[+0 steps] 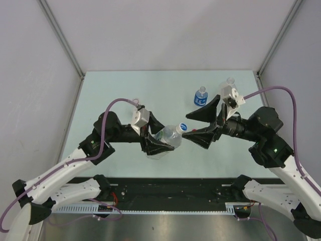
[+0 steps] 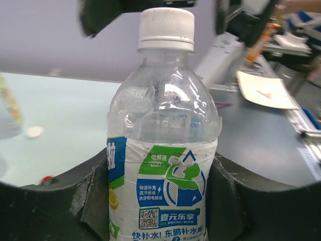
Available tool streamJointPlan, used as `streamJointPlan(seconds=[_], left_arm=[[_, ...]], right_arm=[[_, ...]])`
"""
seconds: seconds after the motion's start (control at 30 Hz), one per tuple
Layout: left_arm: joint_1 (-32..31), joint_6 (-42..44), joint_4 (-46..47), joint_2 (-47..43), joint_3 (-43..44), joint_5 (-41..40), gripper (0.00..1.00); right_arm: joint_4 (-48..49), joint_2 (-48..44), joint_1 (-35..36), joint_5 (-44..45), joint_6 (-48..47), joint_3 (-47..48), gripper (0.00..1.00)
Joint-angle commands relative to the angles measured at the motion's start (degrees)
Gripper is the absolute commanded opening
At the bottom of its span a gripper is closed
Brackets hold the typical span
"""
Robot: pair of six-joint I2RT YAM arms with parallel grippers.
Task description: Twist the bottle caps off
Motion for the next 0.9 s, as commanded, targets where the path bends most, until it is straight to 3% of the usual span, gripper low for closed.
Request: streamJointPlan(seconds=[0.0,0.17,0.3,0.33,0.57,0.7,0.87], left_arm=[[0.2,4.7,-0.1,-2.6,-1.7,-17.2,0.0],[-0.9,6.6,-0.3,-4.1,-3.0,-29.0,0.0],[-5.8,10.8,0.3,-5.8,-4.9,-42.5,0.0],[-6.7,11.4,0.6,-6.1,-5.4,-49.0,0.0],[-14.1,18.0,3.4,-6.3,-7.7,-67.1,0.0],[-17.5,20.9,5.2,-5.6,-8.1,-73.6,0.0],[-18.1,21.8,6.0,-4.8,-8.4,-75.4,0.0]], right_arm=[[3.0,-1.5,-0.2,11.2,5.0,0.5,0.85],[4.8,-0.8,-0.2,22.9,13.3,0.5,0.85],[4.8,1.1,1.0,29.1,18.1,0.5,0.84],[4.6,2.0,1.6,32.2,18.7,0.4,0.84],[4.0,6.8,7.2,43.5,21.8,0.4,0.83],[5.0,8.6,9.7,47.1,22.2,0.4,0.83],[7.7,10.6,11.8,48.2,21.9,0.5,0.82]])
